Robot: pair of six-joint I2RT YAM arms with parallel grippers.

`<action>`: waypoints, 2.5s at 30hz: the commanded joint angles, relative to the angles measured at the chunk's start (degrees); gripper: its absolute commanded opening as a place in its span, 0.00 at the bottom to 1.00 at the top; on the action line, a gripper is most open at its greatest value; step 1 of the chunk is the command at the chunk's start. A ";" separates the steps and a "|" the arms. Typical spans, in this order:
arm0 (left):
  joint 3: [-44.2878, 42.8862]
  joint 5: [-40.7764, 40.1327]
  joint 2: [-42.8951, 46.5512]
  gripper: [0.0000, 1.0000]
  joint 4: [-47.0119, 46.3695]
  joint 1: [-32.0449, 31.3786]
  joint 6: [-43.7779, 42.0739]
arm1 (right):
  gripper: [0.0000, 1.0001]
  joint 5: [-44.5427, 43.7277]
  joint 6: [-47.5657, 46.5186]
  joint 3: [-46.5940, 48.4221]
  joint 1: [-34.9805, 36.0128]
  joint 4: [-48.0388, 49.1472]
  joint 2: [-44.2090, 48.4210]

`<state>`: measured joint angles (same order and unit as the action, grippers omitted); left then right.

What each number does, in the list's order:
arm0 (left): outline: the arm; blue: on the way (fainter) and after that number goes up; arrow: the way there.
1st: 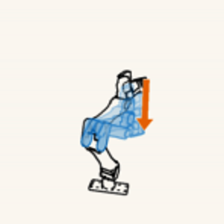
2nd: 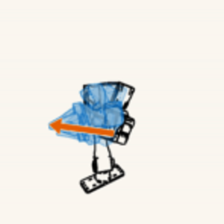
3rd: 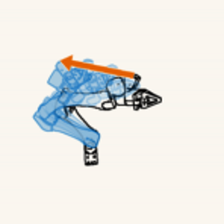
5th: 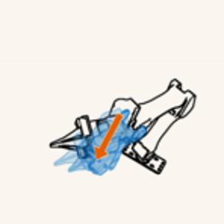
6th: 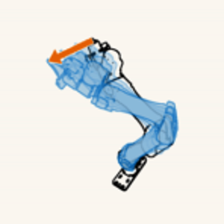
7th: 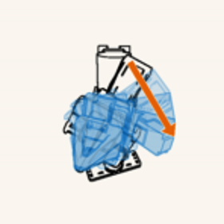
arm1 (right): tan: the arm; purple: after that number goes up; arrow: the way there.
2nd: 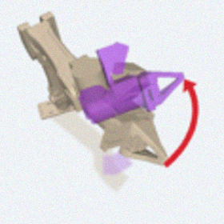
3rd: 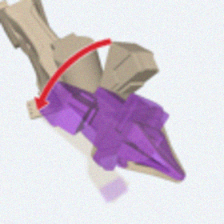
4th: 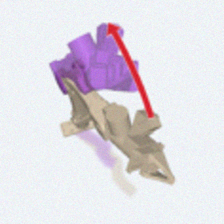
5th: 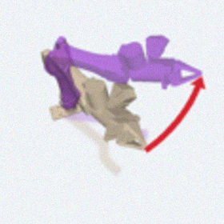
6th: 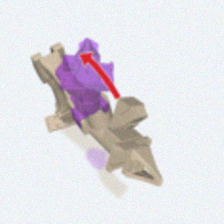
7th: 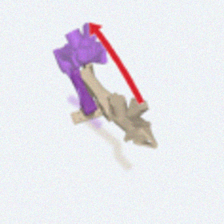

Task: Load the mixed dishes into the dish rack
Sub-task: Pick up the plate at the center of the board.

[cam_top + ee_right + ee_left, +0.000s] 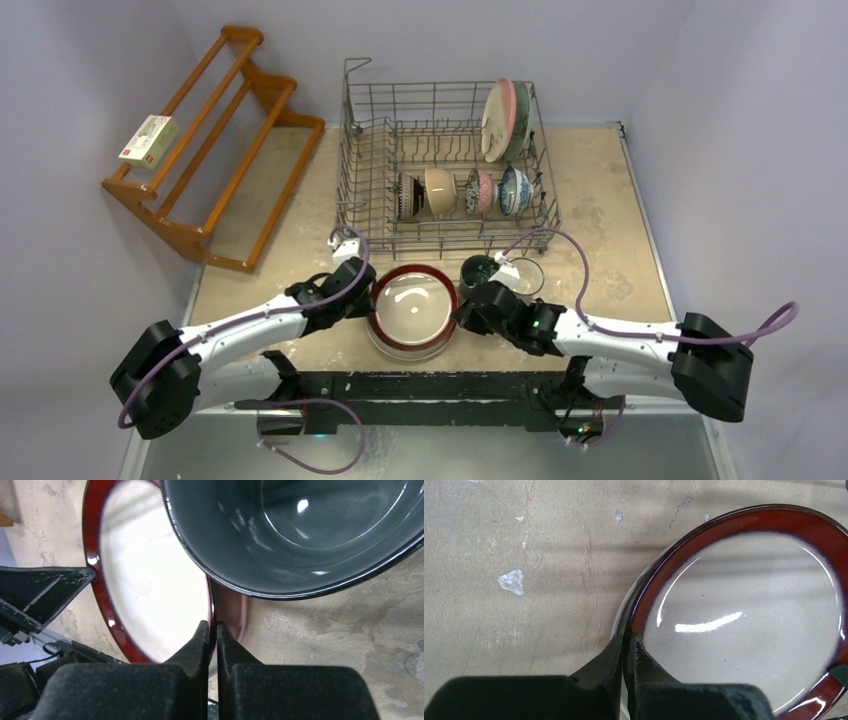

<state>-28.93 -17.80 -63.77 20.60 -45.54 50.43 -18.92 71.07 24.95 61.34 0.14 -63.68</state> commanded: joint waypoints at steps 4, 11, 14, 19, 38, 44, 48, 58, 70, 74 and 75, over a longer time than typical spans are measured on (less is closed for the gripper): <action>2.48 0.44 -0.22 0.00 6.49 -0.51 0.06 | 0.00 2.84 -4.34 1.11 1.63 -1.70 5.04; 1.30 0.84 -2.71 0.00 5.25 -4.61 -0.32 | 0.00 3.65 -2.34 -1.40 2.18 -7.44 8.94; 1.00 0.38 -4.66 0.00 4.78 -6.64 0.48 | 0.00 4.45 -1.75 -2.48 2.18 -8.42 10.26; 0.64 -0.52 -6.36 0.00 4.49 -8.60 1.15 | 0.00 5.80 -2.03 -3.44 2.29 -9.27 10.70; 0.79 -1.03 -11.17 0.00 2.84 -11.45 1.34 | 0.46 5.89 0.71 -5.55 2.29 -2.32 4.28; 1.30 0.25 -11.89 0.00 1.63 -12.06 1.66 | 0.44 6.85 4.17 -8.52 2.27 3.03 4.67; 1.31 0.62 -12.19 0.00 1.09 -12.87 1.98 | 0.41 6.97 6.07 -10.52 2.29 4.93 6.31; 1.59 0.88 -11.97 0.00 1.47 -14.47 3.13 | 0.21 5.83 9.77 -13.79 2.29 7.70 9.15; 0.39 1.13 -6.89 0.00 4.73 -15.11 4.80 | 0.00 5.21 8.86 -13.50 2.29 8.93 12.67; -1.57 -1.51 -4.32 0.00 8.34 -15.11 4.87 | 0.00 4.84 7.44 -12.29 2.25 7.99 14.73; -2.14 -2.06 -3.64 0.00 9.19 -15.11 4.74 | 0.00 4.73 7.12 -11.95 2.29 7.58 15.38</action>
<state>-31.03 -25.34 -67.99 20.10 -59.27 53.67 -11.22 81.73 10.90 63.33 7.09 -50.61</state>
